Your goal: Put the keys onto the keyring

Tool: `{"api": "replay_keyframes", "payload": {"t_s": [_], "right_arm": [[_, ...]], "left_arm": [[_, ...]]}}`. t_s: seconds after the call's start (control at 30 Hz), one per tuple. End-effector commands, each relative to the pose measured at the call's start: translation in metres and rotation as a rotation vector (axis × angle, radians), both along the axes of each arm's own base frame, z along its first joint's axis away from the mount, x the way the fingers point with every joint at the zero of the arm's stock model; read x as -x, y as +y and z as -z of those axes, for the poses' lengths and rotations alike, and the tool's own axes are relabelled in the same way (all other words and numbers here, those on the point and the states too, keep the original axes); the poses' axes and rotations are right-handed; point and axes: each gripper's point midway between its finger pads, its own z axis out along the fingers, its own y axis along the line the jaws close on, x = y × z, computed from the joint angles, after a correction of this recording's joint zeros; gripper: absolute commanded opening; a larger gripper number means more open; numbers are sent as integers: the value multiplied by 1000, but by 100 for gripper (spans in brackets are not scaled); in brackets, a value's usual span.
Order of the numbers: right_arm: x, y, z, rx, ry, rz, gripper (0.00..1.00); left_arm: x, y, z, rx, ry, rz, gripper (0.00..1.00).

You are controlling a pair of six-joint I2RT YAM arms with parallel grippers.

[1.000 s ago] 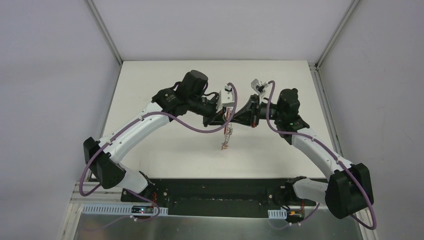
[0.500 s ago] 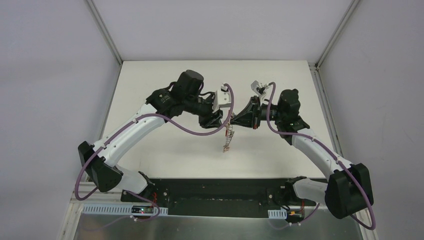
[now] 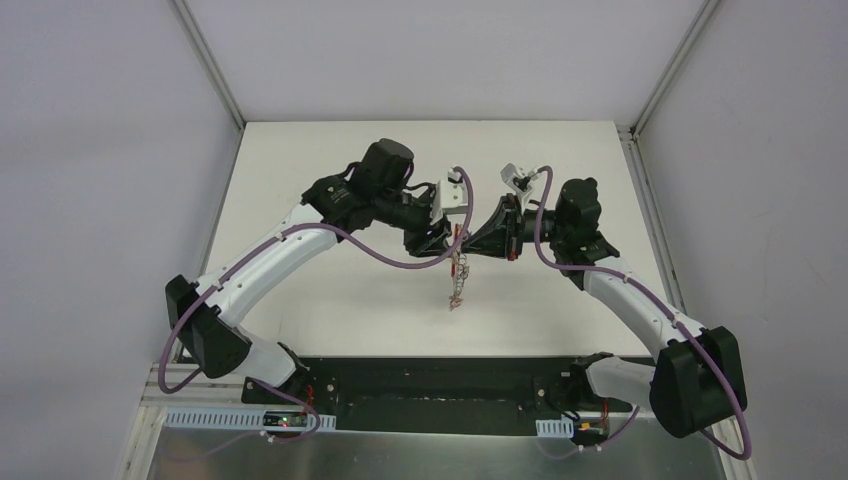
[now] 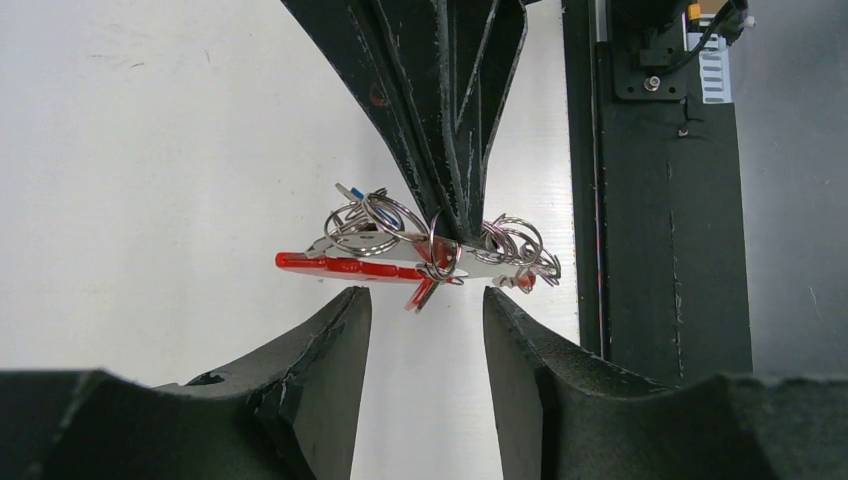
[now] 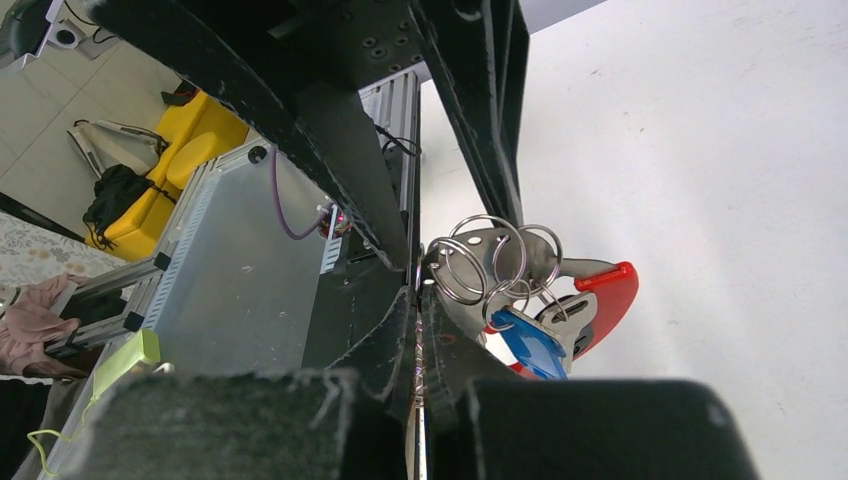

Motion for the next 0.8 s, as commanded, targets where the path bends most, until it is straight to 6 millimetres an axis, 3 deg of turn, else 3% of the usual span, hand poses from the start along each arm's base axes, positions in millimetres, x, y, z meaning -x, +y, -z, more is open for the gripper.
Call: {"api": "replay_keyframes", "payload": {"t_s": [0.0, 0.23, 0.47, 0.77], "right_arm": [[6, -2, -21, -45, -106, -35, 0], [5, -2, -21, -45, -106, -24, 0], [0, -1, -20, -52, -103, 6, 0], [-6, 0, -20, -62, -98, 46, 0]], "left_arm": [[-1, -7, 6, 20, -11, 64, 46], [1, -11, 16, 15, 10, 96, 37], [9, -11, 21, 12, 57, 117, 4], [15, -12, 23, 16, 104, 116, 0]]}}
